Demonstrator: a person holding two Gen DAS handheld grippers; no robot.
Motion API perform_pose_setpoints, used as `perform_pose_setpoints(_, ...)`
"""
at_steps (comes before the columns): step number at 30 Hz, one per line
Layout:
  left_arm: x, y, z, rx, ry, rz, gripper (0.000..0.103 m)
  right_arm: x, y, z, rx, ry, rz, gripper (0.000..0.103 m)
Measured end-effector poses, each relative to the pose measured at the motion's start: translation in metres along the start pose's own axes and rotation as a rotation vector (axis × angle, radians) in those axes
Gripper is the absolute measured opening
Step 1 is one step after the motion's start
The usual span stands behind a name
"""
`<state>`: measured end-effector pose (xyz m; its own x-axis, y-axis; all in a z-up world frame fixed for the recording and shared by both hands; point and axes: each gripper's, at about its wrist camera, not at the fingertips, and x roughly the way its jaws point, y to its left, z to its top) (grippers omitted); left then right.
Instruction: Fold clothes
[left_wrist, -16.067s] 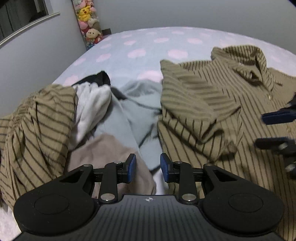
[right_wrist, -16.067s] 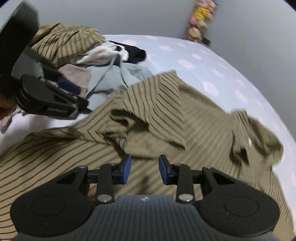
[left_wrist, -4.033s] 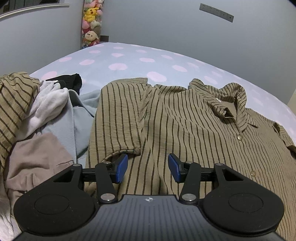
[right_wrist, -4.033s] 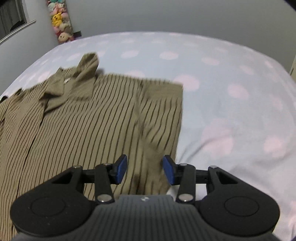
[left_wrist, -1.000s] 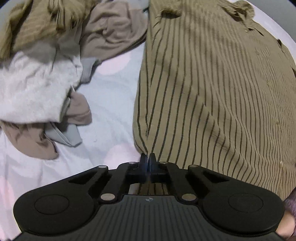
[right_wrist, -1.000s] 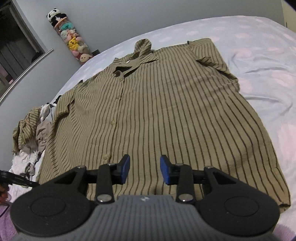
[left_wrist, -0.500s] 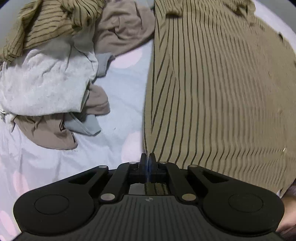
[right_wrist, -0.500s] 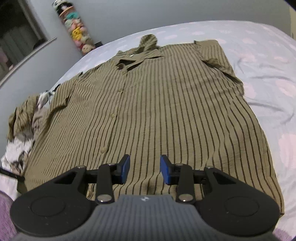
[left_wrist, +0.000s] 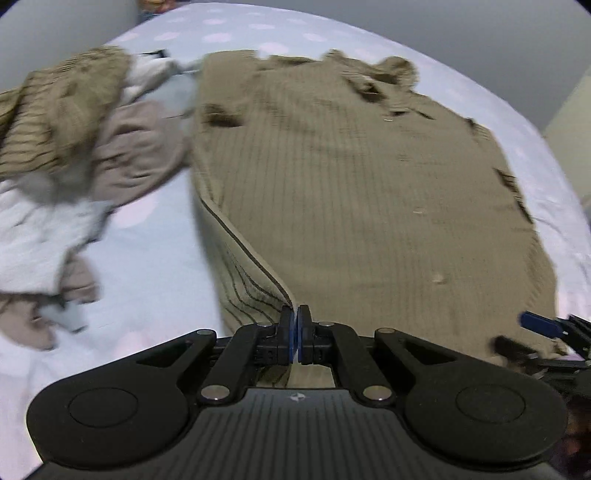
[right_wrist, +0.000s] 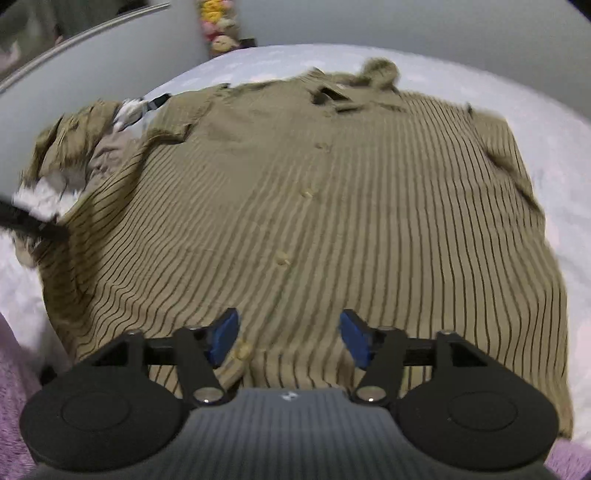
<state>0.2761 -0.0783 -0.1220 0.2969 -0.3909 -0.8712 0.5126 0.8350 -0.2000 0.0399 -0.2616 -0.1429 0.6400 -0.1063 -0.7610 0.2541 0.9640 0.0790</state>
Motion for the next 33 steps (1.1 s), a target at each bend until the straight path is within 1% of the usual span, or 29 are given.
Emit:
perform_pose_setpoints(3,0.020,-0.015,0.005,0.029,0.020,-0.048,0.000,0.002,0.012,0.003,-0.040,-0.019,-0.028,0.068)
perform_pose_setpoints(6,0.042,-0.021,0.007,0.054,0.051,-0.079,0.000,0.007,0.021,0.004,-0.085,-0.014,-0.071,0.070)
perform_pose_setpoints(7,0.047,-0.024,0.006,0.059,0.060,-0.089,0.000,0.009,0.024,0.004,-0.099,-0.011,-0.091,0.072)
perform_pose_setpoints(8,0.054,-0.027,0.006,0.062,0.070,-0.102,0.000,0.011,0.026,0.003,-0.106,-0.008,-0.108,0.081)
perform_pose_setpoints(9,0.060,-0.028,0.006,0.063,0.079,-0.115,0.000,0.012,0.028,0.003,-0.109,-0.004,-0.125,0.085)
perform_pose_setpoints(12,0.078,-0.029,0.001,0.058,0.113,-0.142,0.000,0.017,0.031,0.003,-0.125,0.001,-0.124,0.085)
perform_pose_setpoints(15,0.087,-0.027,-0.004,0.053,0.133,-0.139,0.000,0.023,0.031,0.006,-0.111,0.008,-0.096,0.085)
perform_pose_setpoints(16,0.088,-0.026,-0.006,0.050,0.137,-0.142,0.002,0.024,0.032,0.007,-0.109,0.012,-0.090,0.085)
perform_pose_setpoints(18,0.091,-0.024,-0.008,0.037,0.145,-0.158,0.014,0.027,0.035,0.010,-0.106,0.020,-0.078,0.085)
perform_pose_setpoints(19,0.091,-0.021,-0.009,0.023,0.149,-0.175,0.024,0.027,0.036,0.011,-0.105,0.026,-0.069,0.085)
perform_pose_setpoints(20,0.089,-0.018,-0.008,0.008,0.151,-0.194,0.030,0.027,0.038,0.013,-0.096,0.034,-0.058,0.085)
perform_pose_setpoints(21,0.083,-0.016,-0.009,0.004,0.141,-0.198,0.032,0.027,0.039,0.015,-0.085,0.043,-0.045,0.085)
perform_pose_setpoints(22,0.077,-0.014,-0.009,0.002,0.130,-0.202,0.037,0.027,0.040,0.017,-0.071,0.047,-0.030,0.085)
perform_pose_setpoints(23,0.068,-0.014,-0.008,0.018,0.117,-0.197,0.043,0.025,0.041,0.018,-0.058,0.049,-0.014,0.085)
perform_pose_setpoints(25,0.050,-0.013,-0.006,0.054,0.090,-0.185,0.046,0.023,0.043,0.020,-0.028,0.059,0.029,0.085)
perform_pose_setpoints(28,0.023,-0.006,-0.001,0.105,0.064,-0.182,0.048,0.022,0.049,0.024,-0.002,0.064,0.095,0.080)
perform_pose_setpoints(30,0.012,-0.002,0.004,0.141,0.053,-0.147,0.048,0.025,0.055,0.026,0.007,0.067,0.141,0.072)
perform_pose_setpoints(33,-0.003,0.003,0.010,0.194,0.037,-0.091,0.048,0.035,0.065,0.028,0.018,0.078,0.196,0.067)
